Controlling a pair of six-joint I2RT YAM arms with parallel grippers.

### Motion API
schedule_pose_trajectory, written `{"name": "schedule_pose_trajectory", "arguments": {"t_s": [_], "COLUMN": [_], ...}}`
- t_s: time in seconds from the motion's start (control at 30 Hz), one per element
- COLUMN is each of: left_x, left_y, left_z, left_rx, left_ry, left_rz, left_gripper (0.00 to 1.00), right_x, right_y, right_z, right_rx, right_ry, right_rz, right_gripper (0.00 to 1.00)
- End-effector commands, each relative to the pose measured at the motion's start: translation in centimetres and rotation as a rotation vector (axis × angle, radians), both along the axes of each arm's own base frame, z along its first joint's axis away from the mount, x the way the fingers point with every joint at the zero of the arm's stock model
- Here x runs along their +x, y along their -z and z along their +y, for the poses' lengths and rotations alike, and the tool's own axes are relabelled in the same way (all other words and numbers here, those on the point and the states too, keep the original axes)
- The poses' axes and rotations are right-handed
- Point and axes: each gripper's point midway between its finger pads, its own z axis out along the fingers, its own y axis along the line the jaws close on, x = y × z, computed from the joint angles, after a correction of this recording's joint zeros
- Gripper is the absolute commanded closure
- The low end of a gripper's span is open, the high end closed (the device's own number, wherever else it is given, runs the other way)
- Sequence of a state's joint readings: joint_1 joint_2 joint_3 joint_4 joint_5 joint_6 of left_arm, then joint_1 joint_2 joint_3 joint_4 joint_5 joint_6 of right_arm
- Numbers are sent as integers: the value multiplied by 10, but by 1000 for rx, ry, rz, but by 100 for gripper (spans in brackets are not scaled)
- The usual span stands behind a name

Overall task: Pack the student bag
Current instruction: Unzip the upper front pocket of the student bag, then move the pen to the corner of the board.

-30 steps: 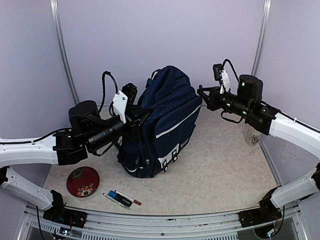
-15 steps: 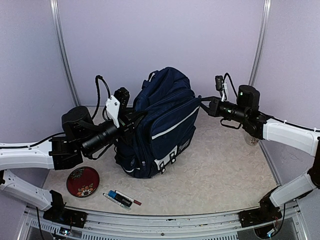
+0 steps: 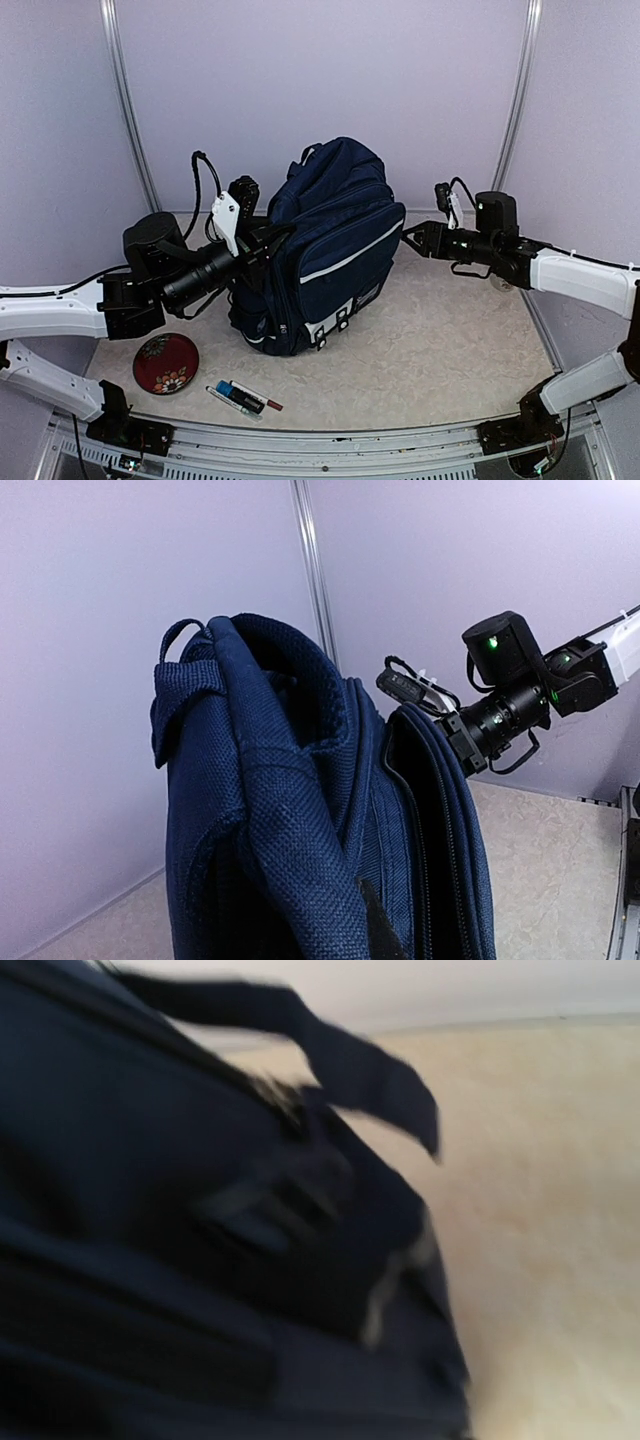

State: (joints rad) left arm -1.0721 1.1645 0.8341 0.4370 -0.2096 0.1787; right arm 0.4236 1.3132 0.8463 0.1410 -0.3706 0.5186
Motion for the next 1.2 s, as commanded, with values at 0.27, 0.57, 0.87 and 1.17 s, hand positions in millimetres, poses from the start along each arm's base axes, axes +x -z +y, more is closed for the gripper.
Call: {"name": "schedule_pose_trajectory", "arguments": {"t_s": [0.27,0.57,0.87,1.17], "left_x": [29,50,51,51], "left_y": [-65,-75,-64,-61], "left_z": [29,65,66,70], "left_rx": [-159,-197,-178,-175], "left_ry": [-131,-191,-193,-202], "left_rz": [-79,-63,-52,-56], "left_gripper": [100,100,100,100], "right_x": [-82,-205,-232,-253], "right_y": [-53,36,170,221], "right_z": [34,196,271,287], "right_rx": [-180,-427,-788,-804], "right_ry": [-112,-557,-748,-868], "right_rz": [-202,-278,-130,14], "right_gripper": [46,60,65,54]}}
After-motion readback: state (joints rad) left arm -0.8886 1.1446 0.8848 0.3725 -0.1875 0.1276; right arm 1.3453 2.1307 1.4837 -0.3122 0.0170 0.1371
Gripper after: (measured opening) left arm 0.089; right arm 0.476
